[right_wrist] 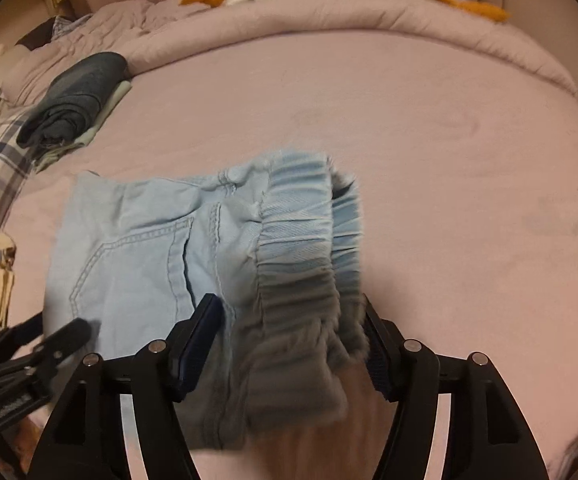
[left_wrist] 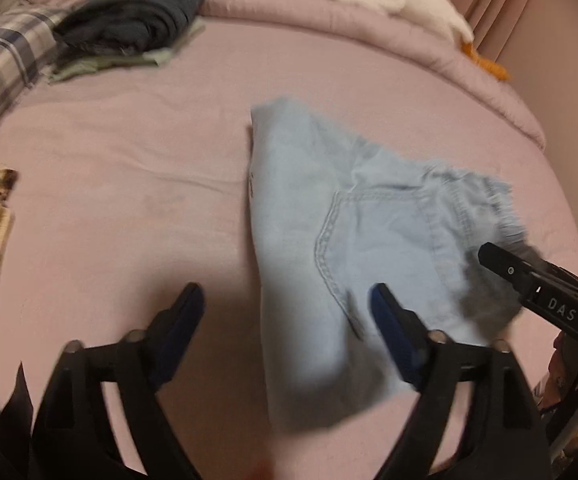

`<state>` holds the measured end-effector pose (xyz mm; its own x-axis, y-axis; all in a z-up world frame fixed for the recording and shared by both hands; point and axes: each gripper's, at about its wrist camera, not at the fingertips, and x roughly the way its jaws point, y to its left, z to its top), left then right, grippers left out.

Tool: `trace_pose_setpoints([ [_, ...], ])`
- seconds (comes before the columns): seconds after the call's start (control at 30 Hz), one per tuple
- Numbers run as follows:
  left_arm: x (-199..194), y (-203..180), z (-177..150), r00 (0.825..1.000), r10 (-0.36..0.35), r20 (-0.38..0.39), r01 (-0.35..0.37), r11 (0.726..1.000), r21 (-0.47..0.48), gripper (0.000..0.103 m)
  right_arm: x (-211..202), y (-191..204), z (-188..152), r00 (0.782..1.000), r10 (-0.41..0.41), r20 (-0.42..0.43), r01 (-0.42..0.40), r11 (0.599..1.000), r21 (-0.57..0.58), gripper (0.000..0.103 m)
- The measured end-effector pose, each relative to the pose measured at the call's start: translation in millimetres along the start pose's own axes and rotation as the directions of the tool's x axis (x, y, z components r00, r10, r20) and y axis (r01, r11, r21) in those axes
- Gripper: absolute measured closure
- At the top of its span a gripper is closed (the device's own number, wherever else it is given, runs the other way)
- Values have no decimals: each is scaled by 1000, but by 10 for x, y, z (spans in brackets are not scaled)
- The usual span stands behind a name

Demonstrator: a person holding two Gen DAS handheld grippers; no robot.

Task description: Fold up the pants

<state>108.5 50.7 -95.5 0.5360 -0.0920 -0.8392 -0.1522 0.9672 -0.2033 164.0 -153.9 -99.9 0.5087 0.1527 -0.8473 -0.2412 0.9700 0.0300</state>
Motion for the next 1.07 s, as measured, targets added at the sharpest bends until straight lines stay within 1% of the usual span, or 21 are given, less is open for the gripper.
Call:
trace_pose_setpoints([
  [0.03,-130,-8,-15,1000,3,28,-3,1000,1,0,-132,14,-19,999,-15,28,16,1000,-20,35],
  [0.1,-360,-33,-24,997,-1,77,0,1000,6,1,-371,31,-65,996,-34,79,38,998,-56,23],
  [0.17,-551,-60,-46,994,-17,108,16,1000,10,1,-606,70,-118,990,-34,136,46,995,-86,18],
  [0.27,-828,-98,-66,986,-44,163,42,999,16,1,-926,151,-194,980,-1,197,22,995,-100,17],
  [0.33,-1034,-136,-128,976,-57,208,53,998,22,1,-1078,141,-233,975,32,221,-11,995,-95,17],
  [0.43,-1247,-197,-170,966,-77,245,69,997,42,1,-1223,179,-251,966,69,248,-50,995,-85,13],
  [0.53,-1360,-257,-209,962,-98,255,86,995,58,1,-1289,196,-288,962,67,267,-45,995,-86,13],
  [0.6,-1393,-282,-250,962,-102,252,88,994,64,1,-1313,224,-338,959,71,274,-49,995,-86,13],
  [0.8,-1390,-319,-333,967,-83,240,67,995,74,1,-1363,229,-396,954,68,292,-47,996,-78,13],
  [0.97,-1406,-358,-392,964,-115,239,94,991,99,2,-1399,197,-434,952,70,299,-54,997,-63,13],
  [1.07,-1394,-398,-408,965,-129,227,104,988,118,1,-1416,192,-446,950,64,305,-48,997,-60,12],
])
